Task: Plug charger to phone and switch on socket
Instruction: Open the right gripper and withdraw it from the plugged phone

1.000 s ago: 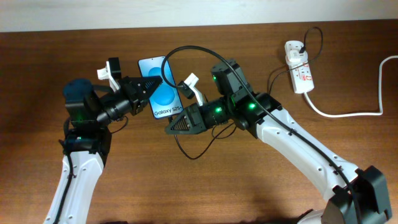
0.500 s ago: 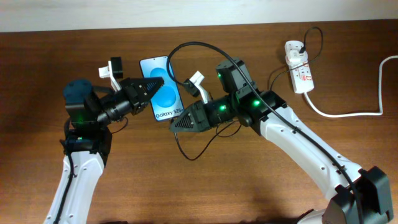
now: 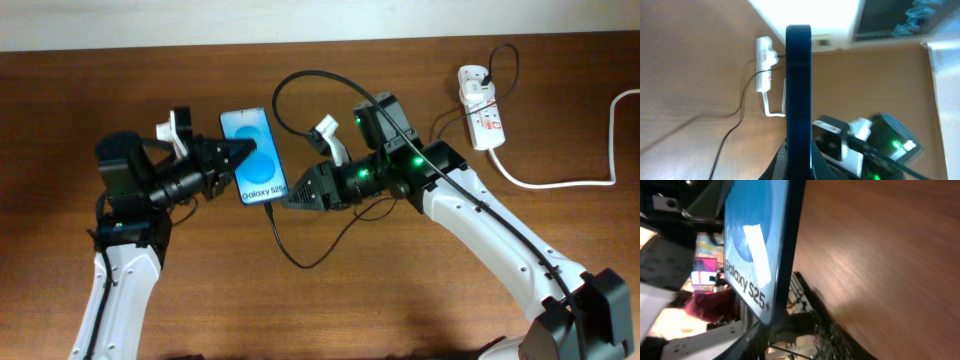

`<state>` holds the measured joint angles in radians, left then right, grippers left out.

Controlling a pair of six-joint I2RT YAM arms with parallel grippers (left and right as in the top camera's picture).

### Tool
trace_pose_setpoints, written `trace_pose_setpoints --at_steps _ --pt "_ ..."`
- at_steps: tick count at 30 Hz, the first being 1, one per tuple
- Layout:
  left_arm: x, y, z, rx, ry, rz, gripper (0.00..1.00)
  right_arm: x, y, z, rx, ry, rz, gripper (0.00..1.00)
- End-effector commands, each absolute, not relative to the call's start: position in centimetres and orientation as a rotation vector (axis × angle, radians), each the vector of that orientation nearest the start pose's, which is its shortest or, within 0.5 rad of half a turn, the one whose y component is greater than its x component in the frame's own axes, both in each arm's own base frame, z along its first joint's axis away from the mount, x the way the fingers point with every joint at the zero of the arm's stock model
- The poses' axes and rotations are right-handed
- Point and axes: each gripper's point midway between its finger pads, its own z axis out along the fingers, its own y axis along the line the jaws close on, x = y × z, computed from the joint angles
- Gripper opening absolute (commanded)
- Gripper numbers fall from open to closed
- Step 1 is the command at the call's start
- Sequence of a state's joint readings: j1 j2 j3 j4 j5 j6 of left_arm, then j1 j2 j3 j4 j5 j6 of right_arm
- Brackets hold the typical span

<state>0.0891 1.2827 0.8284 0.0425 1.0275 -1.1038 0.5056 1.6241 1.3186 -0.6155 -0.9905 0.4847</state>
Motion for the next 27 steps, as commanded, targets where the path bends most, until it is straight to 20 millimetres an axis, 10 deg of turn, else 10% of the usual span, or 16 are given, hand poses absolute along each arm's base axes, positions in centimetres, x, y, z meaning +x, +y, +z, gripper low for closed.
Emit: trace_pose_setpoints --at_steps 1,11,23,27 --pt "34.2 -11.6 23.3 -0.568 2.155 -1.619 0.0 29.2 29.5 21.0 -0.383 2.622 1.345 0.45" --pt "33.8 -12.9 17.7 -0.74 2.338 -1.275 0.0 30.2 23.7 16.4 -0.163 2.836 0.9 0.46" --pt "35.3 -14.6 20.7 -0.201 2.389 -1.112 0.0 29.7 15.1 14.1 -0.072 2.992 0.646 0.45" --pt "37.7 -14.9 18.7 -0.122 2.535 -1.061 0.0 28.7 13.6 13.4 -0.046 3.057 0.523 0.45"
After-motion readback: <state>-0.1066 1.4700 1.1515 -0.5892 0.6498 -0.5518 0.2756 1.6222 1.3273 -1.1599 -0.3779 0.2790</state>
